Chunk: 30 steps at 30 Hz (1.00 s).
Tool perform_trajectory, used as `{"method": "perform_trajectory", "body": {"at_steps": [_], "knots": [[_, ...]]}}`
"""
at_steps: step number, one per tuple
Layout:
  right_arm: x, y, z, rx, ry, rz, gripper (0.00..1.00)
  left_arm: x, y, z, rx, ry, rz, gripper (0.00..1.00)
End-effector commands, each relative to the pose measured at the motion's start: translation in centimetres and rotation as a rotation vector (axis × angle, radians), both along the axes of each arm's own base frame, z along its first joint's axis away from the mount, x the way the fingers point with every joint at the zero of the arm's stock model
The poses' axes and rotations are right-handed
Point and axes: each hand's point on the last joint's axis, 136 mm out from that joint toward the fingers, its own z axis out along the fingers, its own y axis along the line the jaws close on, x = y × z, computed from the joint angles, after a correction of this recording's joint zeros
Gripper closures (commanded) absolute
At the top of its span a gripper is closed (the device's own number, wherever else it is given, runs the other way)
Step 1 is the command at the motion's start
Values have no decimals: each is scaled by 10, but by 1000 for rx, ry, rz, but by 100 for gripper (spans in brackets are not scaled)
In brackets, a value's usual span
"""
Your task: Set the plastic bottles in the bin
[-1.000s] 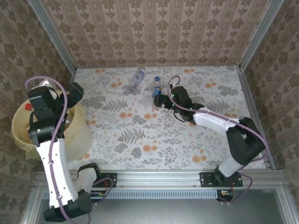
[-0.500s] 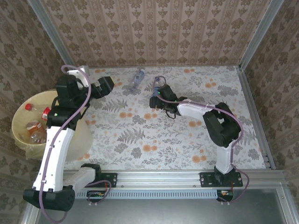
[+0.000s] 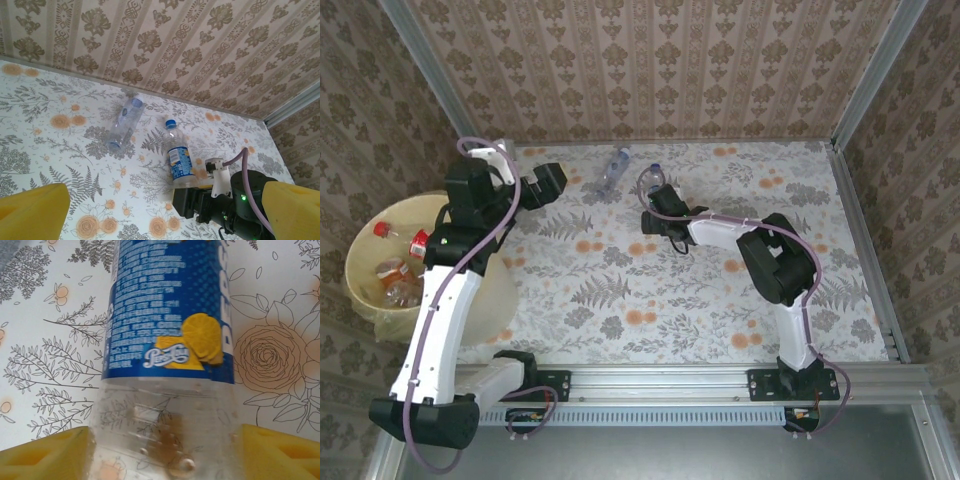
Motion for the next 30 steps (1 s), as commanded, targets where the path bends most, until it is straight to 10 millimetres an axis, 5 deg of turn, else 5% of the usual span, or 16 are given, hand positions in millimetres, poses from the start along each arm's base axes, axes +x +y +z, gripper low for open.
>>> {"method": "perform_trajectory", "body": {"at_steps": [1, 14, 30], "knots": [[4, 2, 5, -29, -29, 25, 32, 3, 0, 0, 21, 2, 4, 0], [-23, 0, 73, 123, -212, 114, 46, 23, -29, -23, -33, 77, -11, 0], [-91, 25, 159, 486, -402, 361, 47, 35, -151, -54, -118, 67, -343, 0]]}}
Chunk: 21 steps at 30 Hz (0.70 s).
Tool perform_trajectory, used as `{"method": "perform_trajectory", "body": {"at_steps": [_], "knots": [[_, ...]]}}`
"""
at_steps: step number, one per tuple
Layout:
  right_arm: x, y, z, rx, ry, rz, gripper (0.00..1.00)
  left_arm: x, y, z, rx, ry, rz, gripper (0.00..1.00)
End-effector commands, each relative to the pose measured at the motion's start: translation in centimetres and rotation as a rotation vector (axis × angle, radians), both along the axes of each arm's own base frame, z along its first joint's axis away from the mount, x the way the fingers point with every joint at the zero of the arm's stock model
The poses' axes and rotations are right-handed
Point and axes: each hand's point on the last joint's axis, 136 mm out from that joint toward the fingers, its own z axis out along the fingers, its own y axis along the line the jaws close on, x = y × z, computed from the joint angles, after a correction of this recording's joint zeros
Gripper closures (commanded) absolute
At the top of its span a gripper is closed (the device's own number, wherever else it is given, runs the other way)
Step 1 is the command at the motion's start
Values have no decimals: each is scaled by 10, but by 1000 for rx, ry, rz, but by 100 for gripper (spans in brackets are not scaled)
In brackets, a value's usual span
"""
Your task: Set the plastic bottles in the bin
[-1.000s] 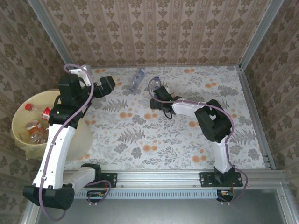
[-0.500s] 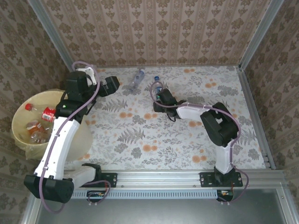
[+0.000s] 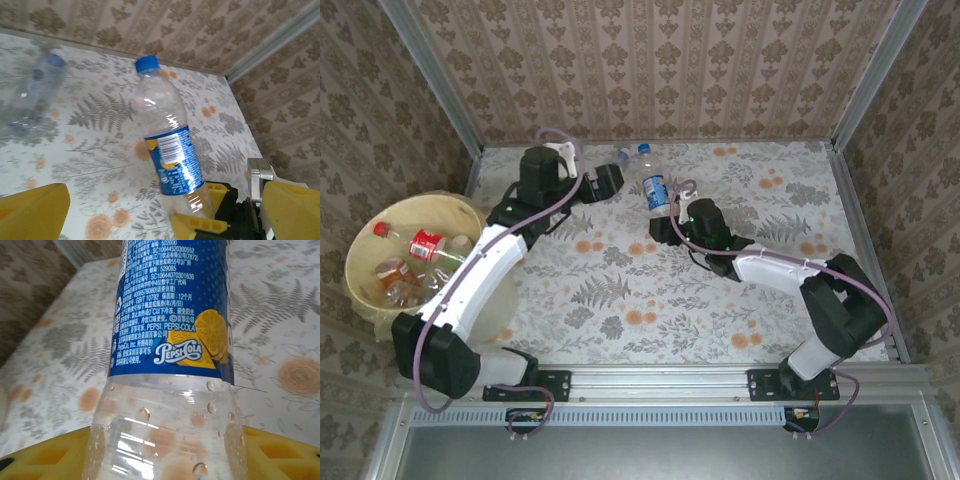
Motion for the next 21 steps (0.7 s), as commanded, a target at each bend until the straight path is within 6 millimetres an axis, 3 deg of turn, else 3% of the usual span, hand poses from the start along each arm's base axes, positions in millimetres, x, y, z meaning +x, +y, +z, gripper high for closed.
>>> {"method": "perform_trajectory", "body": {"at_steps": [1, 6, 12, 21], "knots": [[-16, 17, 38, 124, -80, 91, 47, 1, -23, 7, -52, -34, -56, 0], [-25, 23, 57, 221, -107, 125, 47, 7, -36, -10, -75, -1, -58, 0], [-33, 33, 74, 279, -140, 189, 46, 10, -56, -16, -127, 14, -124, 0], [-39, 41, 81, 292, -168, 238, 46, 31, -52, -21, -112, 6, -60, 0]]}}
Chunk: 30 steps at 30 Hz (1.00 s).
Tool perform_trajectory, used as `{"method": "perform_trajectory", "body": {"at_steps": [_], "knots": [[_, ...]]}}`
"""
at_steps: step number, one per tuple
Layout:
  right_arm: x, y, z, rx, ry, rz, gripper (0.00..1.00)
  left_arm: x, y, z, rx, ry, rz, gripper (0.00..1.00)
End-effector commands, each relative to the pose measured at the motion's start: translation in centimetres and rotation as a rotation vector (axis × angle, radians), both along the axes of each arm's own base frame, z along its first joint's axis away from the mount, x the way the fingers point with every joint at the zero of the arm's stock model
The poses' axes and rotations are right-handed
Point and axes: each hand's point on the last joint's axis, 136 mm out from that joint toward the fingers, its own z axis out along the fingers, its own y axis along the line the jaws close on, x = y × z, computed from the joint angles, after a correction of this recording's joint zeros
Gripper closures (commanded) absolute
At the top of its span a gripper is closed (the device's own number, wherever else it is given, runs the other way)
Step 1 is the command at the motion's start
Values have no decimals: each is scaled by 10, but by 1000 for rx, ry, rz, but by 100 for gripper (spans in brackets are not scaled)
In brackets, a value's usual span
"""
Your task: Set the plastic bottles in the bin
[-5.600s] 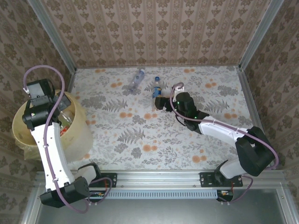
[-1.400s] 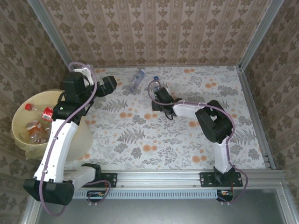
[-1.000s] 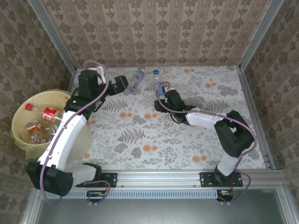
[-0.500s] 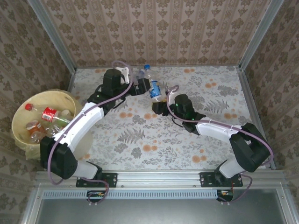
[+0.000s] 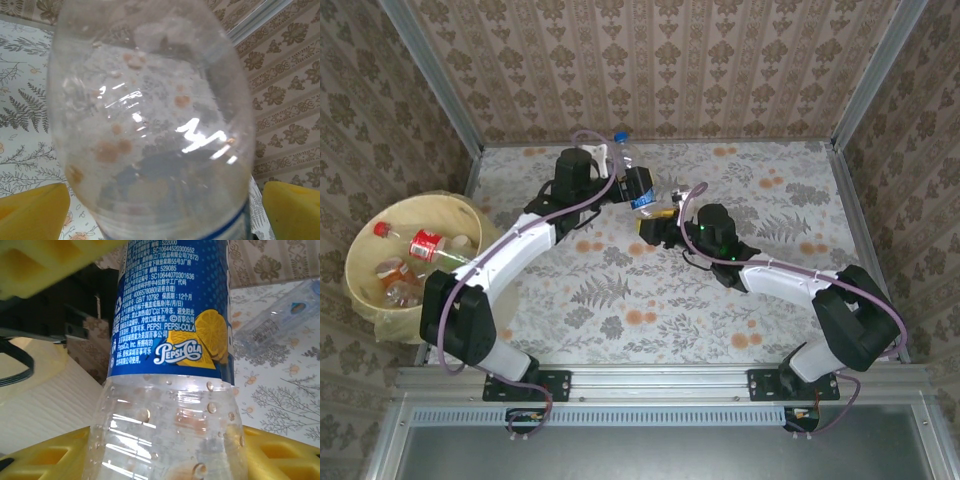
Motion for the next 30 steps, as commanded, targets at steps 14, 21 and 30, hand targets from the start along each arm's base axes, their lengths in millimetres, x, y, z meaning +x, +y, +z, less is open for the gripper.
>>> {"method": "perform_trajectory", "body": {"at_steps": [14, 21, 30], "knots": [[-13, 13, 16, 28, -60, 82, 46, 27, -3, 25, -102, -49, 14, 13], [-10, 14, 14, 17, -46, 80, 34, 23, -3, 23, -87, -23, -6, 35], [-22, 10, 25, -58, -116, 135, 10, 24, 10, 18, -20, -16, 56, 37]]}}
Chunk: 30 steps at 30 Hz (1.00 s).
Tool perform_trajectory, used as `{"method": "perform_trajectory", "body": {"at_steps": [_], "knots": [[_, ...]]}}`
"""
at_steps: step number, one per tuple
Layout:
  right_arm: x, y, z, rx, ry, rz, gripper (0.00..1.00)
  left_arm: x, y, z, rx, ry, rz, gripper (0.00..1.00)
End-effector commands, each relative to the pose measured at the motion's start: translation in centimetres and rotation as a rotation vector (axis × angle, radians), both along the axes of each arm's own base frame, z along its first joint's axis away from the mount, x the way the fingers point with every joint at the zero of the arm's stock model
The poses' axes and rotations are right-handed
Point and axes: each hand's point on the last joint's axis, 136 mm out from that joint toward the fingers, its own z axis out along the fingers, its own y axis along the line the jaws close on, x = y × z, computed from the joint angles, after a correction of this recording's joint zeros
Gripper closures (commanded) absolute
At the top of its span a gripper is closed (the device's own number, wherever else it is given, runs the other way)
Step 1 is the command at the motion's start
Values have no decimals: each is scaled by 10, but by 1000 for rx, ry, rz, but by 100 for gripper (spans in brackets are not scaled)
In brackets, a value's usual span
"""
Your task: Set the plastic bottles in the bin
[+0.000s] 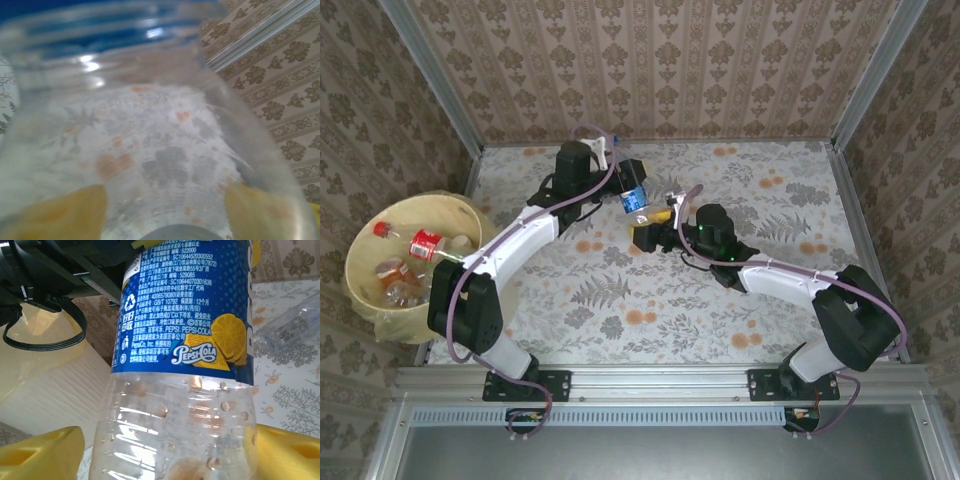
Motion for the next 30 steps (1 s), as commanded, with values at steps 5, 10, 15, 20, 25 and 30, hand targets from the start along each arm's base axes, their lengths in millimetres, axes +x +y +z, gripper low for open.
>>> {"method": "perform_trajectory", "body": {"at_steps": [5, 10, 15, 20, 25, 30], "knots": [[-4, -19, 37, -56, -142, -51, 1, 2, 14, 22, 53, -52, 45, 38], [24, -61, 28, -155, -146, -336, 0, 0, 37, 21, 159, -58, 125, 38], [43, -107, 0, -211, -65, -554, 0, -5, 67, 19, 257, -53, 211, 37], [48, -131, -25, -187, 59, -630, 0, -14, 104, 27, 324, -58, 302, 37], [50, -138, -30, -177, 76, -647, 0, -34, 139, 51, 416, -112, 381, 37], [52, -141, -33, -177, 96, -662, 0, -60, 177, 79, 526, -169, 480, 37]]}}
